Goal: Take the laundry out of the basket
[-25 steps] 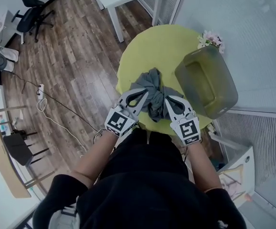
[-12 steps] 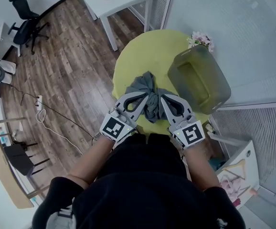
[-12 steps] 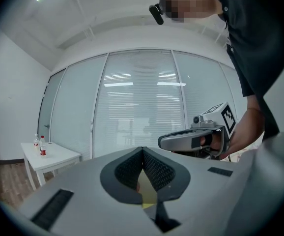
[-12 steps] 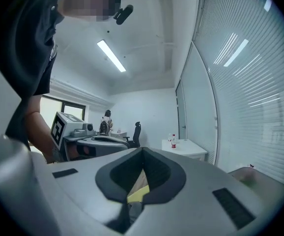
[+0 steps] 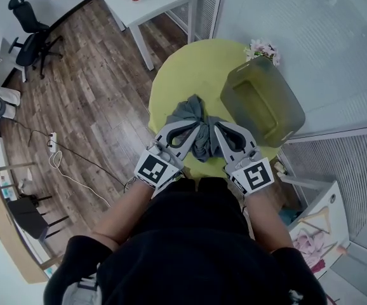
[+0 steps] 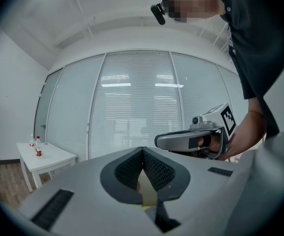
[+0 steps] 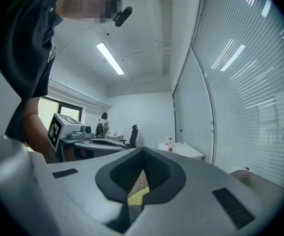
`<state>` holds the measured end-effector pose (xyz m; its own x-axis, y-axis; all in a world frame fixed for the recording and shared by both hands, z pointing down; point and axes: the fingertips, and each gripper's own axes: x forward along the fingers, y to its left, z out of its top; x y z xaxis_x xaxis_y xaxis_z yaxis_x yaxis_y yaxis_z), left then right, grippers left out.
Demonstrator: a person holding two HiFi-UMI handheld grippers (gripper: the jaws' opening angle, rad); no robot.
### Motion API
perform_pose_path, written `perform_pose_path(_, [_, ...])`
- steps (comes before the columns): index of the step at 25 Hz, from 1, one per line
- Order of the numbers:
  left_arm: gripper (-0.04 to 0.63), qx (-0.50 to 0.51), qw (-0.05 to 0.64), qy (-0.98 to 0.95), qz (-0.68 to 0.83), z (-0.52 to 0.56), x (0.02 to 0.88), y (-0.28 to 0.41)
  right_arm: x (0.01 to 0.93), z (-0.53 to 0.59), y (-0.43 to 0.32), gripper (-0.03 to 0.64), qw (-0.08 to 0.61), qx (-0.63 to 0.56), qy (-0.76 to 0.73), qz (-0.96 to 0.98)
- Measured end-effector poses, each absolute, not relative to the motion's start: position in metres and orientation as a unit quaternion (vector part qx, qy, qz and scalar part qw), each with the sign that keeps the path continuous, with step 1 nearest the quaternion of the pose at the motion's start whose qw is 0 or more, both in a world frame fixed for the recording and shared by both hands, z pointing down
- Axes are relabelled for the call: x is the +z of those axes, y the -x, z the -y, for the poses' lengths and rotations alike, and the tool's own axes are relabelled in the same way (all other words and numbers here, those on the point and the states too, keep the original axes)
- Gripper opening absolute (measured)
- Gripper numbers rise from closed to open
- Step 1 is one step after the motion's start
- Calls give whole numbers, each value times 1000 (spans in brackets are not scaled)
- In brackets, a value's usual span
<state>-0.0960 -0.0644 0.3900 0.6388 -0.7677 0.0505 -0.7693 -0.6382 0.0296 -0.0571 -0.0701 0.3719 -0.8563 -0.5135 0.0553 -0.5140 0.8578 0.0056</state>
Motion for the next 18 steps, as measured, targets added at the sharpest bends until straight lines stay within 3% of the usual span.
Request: perform_pose_path(18, [2,42,18,-910,411,68,393,93,376,75,44,21,31,-5,-292,956])
